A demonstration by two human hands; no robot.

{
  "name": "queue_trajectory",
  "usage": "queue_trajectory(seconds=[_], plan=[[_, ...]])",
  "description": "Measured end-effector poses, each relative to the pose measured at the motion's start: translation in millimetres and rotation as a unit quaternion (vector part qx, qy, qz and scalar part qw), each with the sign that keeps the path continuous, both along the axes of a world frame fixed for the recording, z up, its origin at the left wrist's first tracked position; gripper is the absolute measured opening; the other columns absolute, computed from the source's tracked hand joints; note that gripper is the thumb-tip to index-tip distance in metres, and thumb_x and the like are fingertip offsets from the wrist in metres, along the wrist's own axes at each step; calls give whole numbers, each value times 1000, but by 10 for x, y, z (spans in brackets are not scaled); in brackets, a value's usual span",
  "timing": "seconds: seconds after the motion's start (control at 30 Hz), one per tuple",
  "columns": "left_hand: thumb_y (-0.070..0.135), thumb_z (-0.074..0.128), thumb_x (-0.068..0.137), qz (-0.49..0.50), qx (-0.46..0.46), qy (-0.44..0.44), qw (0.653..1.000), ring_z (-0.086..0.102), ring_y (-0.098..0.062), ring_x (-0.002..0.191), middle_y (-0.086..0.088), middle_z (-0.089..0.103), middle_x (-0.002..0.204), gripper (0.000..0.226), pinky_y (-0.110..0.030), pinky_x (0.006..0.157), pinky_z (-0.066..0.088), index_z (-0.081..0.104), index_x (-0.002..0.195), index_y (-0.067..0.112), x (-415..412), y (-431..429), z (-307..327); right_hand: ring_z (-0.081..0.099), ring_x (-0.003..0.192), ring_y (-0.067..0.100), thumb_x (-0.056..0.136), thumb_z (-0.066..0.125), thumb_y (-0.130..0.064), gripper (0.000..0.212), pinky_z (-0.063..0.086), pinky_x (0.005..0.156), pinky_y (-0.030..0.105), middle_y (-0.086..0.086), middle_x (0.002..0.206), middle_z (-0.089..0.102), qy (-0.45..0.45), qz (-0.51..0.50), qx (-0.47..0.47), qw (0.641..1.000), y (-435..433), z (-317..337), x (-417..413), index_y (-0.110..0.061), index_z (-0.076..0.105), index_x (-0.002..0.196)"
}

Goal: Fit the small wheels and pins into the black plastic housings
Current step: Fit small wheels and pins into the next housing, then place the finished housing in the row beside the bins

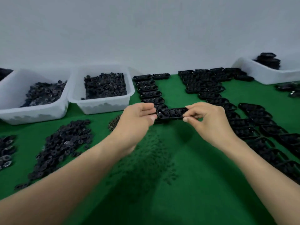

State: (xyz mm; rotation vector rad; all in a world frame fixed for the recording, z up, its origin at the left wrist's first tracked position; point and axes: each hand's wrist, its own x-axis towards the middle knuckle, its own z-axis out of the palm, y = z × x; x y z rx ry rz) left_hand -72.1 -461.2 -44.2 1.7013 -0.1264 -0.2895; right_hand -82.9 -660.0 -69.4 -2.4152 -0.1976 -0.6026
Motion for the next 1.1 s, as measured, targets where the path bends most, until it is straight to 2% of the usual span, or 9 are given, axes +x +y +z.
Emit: queue_trajectory(seconds=[0.17,0.27,0.4,0.53,0.6,0.73,0.9,1.03,1.1], plan=[[-11,34,91,-5,-137,116,984,47,-27,122,-18,42,138,47,-33,100,42,31,137,-2,904,-379,98,64,76,17,75,73,-5,3,51,84,34,5,86,71,20,-58,11,998,-287,29,886,-7,73,73],[-1,30,96,6,-195,153,969,40,-33,128,-23,35,141,44,-39,105,37,25,139,-2,1381,-547,65,59,71,9,77,73,-10,2,48,89,30,4,90,72,33,-82,34,995,-400,26,1358,-10,74,76],[27,29,100,23,-257,201,945,25,-37,135,-26,20,147,52,-42,109,26,16,142,0,1870,-714,30,56,81,7,79,70,-11,4,39,91,18,4,96,71,58,-99,24,993,-484,-44,1876,-10,74,80],[48,27,96,58,-280,213,934,23,-39,135,-28,19,147,69,-43,109,26,17,141,-4,2163,-761,13,61,94,12,80,67,-4,7,36,89,14,6,93,72,79,-99,7,992,-504,-145,2206,-7,74,80],[55,26,93,68,-285,220,931,22,-40,136,-28,18,147,77,-44,109,25,16,141,-4,2238,-771,-2,61,94,12,80,65,-2,9,35,85,12,7,95,71,97,-96,8,991,-504,-182,2308,-6,73,82],[66,22,88,67,-277,227,931,21,-39,136,-28,18,147,87,-44,109,25,16,141,-3,2322,-802,-30,59,104,21,80,68,-8,10,37,90,19,10,104,69,122,-82,-14,989,-472,-219,2441,-6,73,89],[71,19,84,59,-271,228,934,18,-38,137,-28,15,148,94,-44,111,22,13,142,-2,2388,-820,-74,56,106,27,83,66,-9,10,43,92,28,10,102,68,140,-80,-33,986,-419,-268,2535,-7,72,91],[71,18,85,64,-266,227,935,17,-37,138,-28,15,148,93,-44,112,20,13,143,-2,2413,-832,-88,59,97,25,83,65,-8,13,41,81,22,11,98,68,136,-80,-46,986,-383,-255,2566,-8,71,94],[70,18,85,70,-270,224,934,17,-38,138,-28,15,148,91,-44,111,20,13,142,-2,2408,-831,-68,56,105,27,84,64,-7,17,44,88,28,13,106,66,138,-74,-72,985,-380,-228,2568,-8,69,100]])
